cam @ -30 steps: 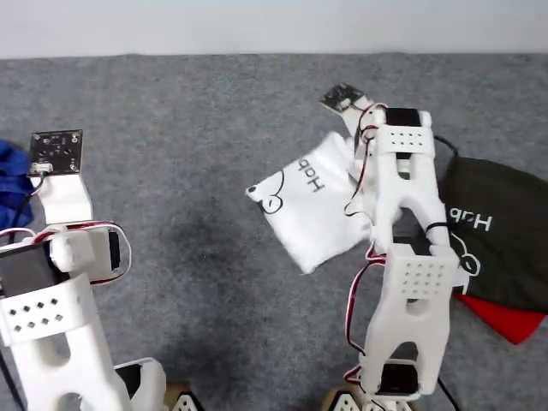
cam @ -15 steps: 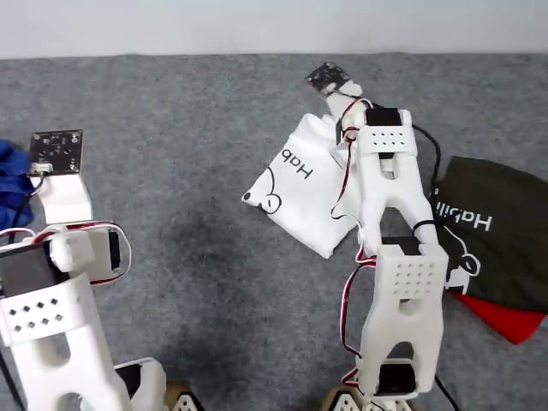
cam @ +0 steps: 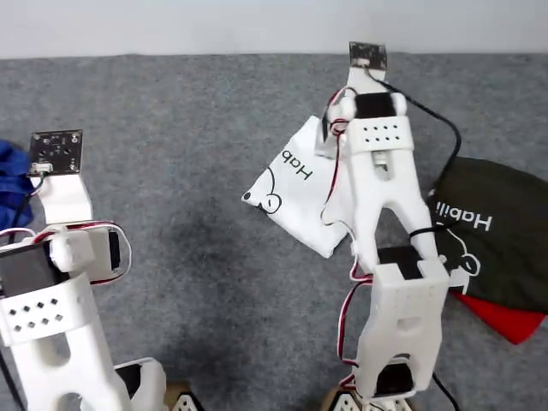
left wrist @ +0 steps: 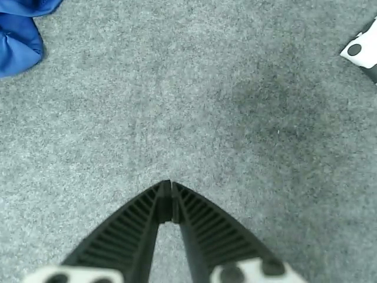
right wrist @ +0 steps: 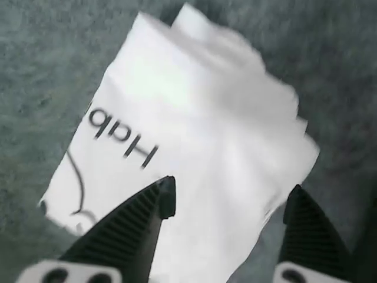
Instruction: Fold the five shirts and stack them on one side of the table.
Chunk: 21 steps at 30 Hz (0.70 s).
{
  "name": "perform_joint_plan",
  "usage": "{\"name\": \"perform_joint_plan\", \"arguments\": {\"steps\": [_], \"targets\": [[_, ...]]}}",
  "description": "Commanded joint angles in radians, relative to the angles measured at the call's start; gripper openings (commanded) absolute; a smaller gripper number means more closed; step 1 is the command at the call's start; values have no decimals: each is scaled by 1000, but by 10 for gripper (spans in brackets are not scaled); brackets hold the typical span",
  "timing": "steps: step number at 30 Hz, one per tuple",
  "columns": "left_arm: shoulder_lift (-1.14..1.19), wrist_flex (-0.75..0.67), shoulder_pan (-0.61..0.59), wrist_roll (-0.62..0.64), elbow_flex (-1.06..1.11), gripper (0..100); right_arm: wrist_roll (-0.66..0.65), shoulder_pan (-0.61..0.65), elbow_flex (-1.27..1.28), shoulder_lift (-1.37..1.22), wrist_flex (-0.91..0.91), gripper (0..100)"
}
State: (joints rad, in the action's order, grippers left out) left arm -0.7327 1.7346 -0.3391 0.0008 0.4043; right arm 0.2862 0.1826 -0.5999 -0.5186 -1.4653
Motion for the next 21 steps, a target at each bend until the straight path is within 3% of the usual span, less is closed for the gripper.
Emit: {"name": "perform_joint_plan", "arguments": {"steps": [1, 7, 17, 21], "targets": [[-18, 17, 0, -12, -2, 5, 144, 35, -25, 77, -87, 305], [-15, 17, 0, -12, -2, 5, 336, 44, -21, -7, -90, 446], [-20, 17, 0, -12, -2, 5, 365, 44, -25, -265, 186, 394], [-20, 17, 0, -12, -2, 5, 362, 45, -25, -315, 208, 388]]}}
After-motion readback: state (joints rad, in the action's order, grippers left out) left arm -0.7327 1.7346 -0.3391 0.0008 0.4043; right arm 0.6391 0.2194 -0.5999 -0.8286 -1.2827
